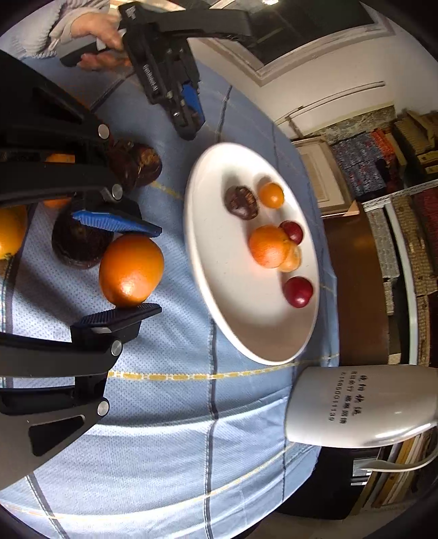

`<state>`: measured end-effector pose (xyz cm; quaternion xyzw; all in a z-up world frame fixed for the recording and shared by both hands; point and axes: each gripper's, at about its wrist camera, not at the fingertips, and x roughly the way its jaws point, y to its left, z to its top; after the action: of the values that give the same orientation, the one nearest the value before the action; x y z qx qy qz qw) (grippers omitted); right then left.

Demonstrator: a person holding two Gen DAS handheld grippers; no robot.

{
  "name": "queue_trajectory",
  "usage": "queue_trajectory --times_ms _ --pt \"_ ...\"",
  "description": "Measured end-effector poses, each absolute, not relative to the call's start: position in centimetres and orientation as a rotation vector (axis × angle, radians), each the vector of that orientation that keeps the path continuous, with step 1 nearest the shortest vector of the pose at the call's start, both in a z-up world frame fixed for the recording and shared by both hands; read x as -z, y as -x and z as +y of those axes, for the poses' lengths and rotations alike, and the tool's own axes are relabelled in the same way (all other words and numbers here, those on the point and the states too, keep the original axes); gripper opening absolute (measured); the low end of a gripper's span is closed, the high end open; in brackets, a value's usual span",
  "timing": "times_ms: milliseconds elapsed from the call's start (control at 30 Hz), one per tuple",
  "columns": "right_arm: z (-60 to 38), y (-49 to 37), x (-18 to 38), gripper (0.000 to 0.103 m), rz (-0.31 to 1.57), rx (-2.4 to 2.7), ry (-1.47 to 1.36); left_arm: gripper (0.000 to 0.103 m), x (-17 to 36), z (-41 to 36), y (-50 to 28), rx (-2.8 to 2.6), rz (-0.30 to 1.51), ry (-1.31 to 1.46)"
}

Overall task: Organize fruits
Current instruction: 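Carry an orange in the right tool while the left carries a brown date to the plate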

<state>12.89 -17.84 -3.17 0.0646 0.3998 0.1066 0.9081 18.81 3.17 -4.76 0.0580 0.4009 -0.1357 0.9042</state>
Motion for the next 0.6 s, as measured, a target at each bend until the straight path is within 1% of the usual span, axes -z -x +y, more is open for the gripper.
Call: queue_trajectory --times_ms 100,200,267,367,533,600 --pt "-18.0 -12.2 1.9 0.041 0.782 -0.227 -0.136 0.040 3.8 2.8 -17.5 0.283 0.789 -0.130" --pt "-18.4 -11.6 0.0 0.041 0.714 -0.220 -0.150 0.040 1.1 2.0 -16.7 0.314 0.718 -0.099" --pt "-18.5 -12.1 -1.4 0.041 0.682 -0.210 -0.152 0.040 -0.4 0.7 -17.1 0.322 0.690 -0.105" --pt "-18.4 -14.5 -1.9 0.041 0.689 -0.200 -0.174 0.040 -1.4 -1.7 -19.3 0.337 0.688 -0.111" --pt "-17.7 -18.3 -0.5 0.041 0.734 -0.182 -0.160 0.040 0.4 -4.2 -23.3 0.343 0.727 -0.102" --pt "-17.8 -19.2 0.2 0.042 0.761 -0.196 -0.169 0.044 1.3 -4.2 -24.0 0.346 0.741 -0.086"
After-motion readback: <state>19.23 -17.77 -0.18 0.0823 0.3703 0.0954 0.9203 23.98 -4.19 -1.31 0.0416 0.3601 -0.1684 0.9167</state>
